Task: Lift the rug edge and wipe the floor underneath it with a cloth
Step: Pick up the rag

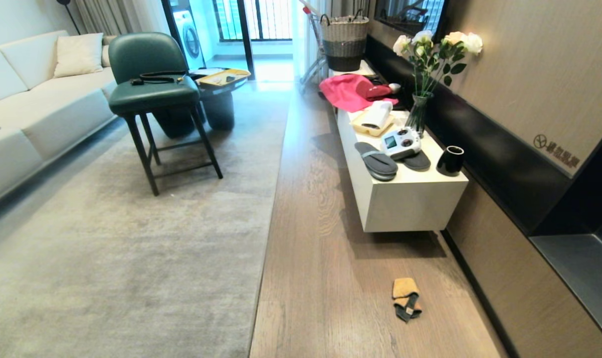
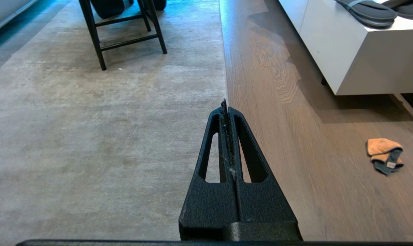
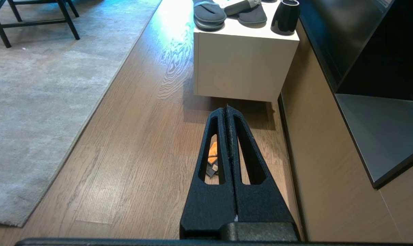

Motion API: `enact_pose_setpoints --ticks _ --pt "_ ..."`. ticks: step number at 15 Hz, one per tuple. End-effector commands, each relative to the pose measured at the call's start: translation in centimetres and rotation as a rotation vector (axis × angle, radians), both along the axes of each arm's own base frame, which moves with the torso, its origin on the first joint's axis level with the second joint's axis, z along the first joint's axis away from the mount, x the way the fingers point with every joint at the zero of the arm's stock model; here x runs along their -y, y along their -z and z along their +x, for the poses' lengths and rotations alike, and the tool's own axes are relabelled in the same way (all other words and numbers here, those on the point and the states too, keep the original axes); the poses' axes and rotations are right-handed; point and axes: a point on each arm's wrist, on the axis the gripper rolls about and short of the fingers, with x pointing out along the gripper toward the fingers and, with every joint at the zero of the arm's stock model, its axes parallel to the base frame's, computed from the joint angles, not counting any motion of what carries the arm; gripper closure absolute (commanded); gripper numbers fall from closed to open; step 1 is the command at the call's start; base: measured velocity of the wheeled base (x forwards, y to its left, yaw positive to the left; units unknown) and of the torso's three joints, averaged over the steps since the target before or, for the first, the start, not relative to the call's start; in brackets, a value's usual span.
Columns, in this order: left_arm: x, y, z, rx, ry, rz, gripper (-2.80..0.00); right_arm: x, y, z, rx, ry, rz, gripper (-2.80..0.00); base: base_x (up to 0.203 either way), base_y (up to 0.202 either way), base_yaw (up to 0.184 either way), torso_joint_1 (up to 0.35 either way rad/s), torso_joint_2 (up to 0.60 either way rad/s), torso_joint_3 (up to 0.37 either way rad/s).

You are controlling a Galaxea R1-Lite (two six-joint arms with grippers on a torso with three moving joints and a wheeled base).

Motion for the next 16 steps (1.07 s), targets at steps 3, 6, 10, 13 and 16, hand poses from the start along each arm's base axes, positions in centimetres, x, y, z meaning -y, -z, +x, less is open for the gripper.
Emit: enact_pose_setpoints --ticks 3,6,10,13,16 --pt "0.0 0.01 0.0 -0.001 0.0 0.001 0.0 0.0 0.01 0.01 -0.003 -0.001 -0.001 0.0 0.0 0.0 0.0 0.0 0.0 0.0" --pt "0.0 0.01 0.0 -0.001 0.0 0.0 0.0 0.0 0.0 0.01 -0.001 -0.001 -0.001 0.0 0.0 0.0 0.0 0.0 0.0 0.0" --pt "0.0 0.01 0.0 -0.001 0.0 0.0 0.0 0.0 0.0 0.01 -0.001 -0.003 -0.003 0.0 0.0 0.0 0.0 0.007 0.06 0.07" --pt "0.0 0.01 0.0 -0.001 0.0 0.0 0.0 0.0 0.0 0.01 -0.001 -0.003 -0.003 0.0 0.0 0.0 0.0 0.005 0.04 0.042" --pt "0.0 0.01 0.0 -0.001 0.0 0.0 0.0 0.0 0.0 0.01 -0.001 -0.003 -0.003 0.0 0.0 0.0 0.0 0.0 0.0 0.0"
